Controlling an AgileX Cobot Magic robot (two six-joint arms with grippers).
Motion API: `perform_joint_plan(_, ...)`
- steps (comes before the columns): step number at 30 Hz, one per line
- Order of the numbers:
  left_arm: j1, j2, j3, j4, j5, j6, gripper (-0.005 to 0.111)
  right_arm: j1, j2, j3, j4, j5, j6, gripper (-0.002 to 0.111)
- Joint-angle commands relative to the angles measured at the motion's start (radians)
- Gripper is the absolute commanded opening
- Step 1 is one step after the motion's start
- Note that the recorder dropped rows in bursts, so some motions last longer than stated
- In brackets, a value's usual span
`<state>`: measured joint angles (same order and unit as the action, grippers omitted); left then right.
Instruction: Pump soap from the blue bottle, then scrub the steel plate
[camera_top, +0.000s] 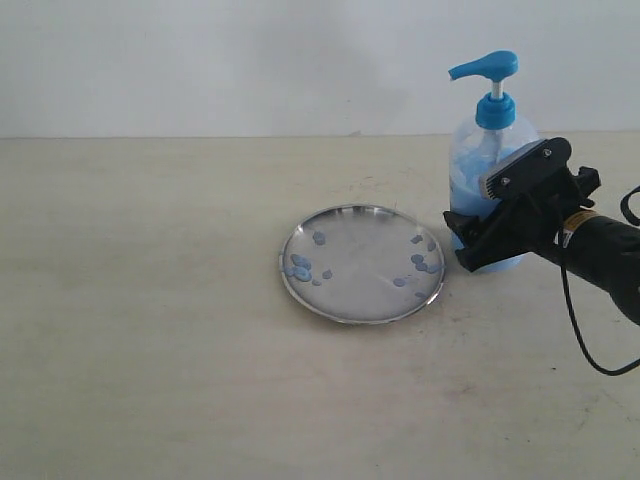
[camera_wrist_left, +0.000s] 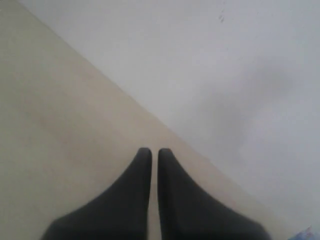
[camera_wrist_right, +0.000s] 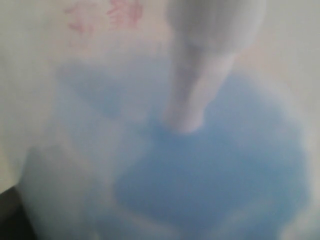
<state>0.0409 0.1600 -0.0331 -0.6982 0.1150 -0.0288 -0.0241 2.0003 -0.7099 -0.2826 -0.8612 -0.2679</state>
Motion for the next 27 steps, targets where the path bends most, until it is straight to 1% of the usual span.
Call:
perform_joint_plan(1,-0.005,0.282,-0.168,-0.008,0.019,0.299,0.004,-0.003,0.002,0.01,-0.015,0.065,-0.022,0.0)
perform_joint_plan(2,-0.005,0.349,-0.223,-0.008,0.04,0.379,0.004,-0.003,0.002,0.01,-0.015,0.062,-0.022,0.0)
perform_joint_plan(3,-0.005,0.453,-0.312,-0.017,0.085,0.495,0.004,-0.003,0.002,0.01,-0.015,0.062,-0.022,0.0)
perform_joint_plan(5,-0.008,0.598,-0.441,-0.084,0.161,0.669,0.004,-0.003,0.002,0.01,-0.015,0.066,-0.022,0.0)
perform_joint_plan(6,-0.022,0.704,-0.505,-0.181,0.189,0.823,0.004,-0.003,0.002,0.01,-0.015,0.069,-0.022,0.0)
perform_joint_plan(8,-0.053,0.846,-0.597,-0.395,0.213,1.062,0.004,-0.003,0.002,0.01,-0.015,0.069,-0.022,0.0)
perform_joint_plan(9,-0.073,0.929,-0.645,-0.617,0.237,1.278,0.004,-0.003,0.002,0.01,-0.015,0.069,-0.022,0.0)
perform_joint_plan(10,-0.091,0.979,-0.671,-0.779,0.279,1.442,0.004,-0.003,0.002,0.01,-0.015,0.069,-0.022,0.0)
perform_joint_plan(11,-0.104,1.028,-0.691,-0.981,0.348,1.653,0.004,-0.003,0.002,0.01,-0.015,0.069,-0.022,0.0)
perform_joint_plan(12,-0.119,1.098,-0.71,-1.046,0.505,1.814,0.004,-0.003,0.002,0.01,-0.015,0.071,-0.022,0.0)
perform_joint_plan(13,-0.128,1.144,-0.739,-1.046,0.61,1.899,0.004,-0.003,0.002,0.01,-0.015,0.074,-0.022,0.0)
perform_joint_plan(14,-0.144,1.2,-0.763,-1.046,0.697,1.903,0.004,-0.003,0.002,0.01,-0.015,0.082,-0.022,0.0)
perform_joint_plan(15,-0.161,1.25,-0.788,-1.046,0.747,1.895,0.004,-0.003,0.002,0.01,-0.018,0.09,-0.022,0.0)
perform_joint_plan(16,-0.174,1.285,-0.804,-1.046,0.767,1.892,0.004,-0.003,0.002,0.01,-0.018,0.092,-0.022,0.0)
perform_joint_plan(22,-0.248,1.459,-0.915,-1.046,0.767,1.954,0.004,-0.003,0.002,0.01,-0.018,0.095,-0.022,0.0)
perform_joint_plan(27,-0.353,1.557,-1.037,-1.046,0.689,2.044,0.004,-0.003,0.002,0.01,-0.026,0.1,-0.022,0.0)
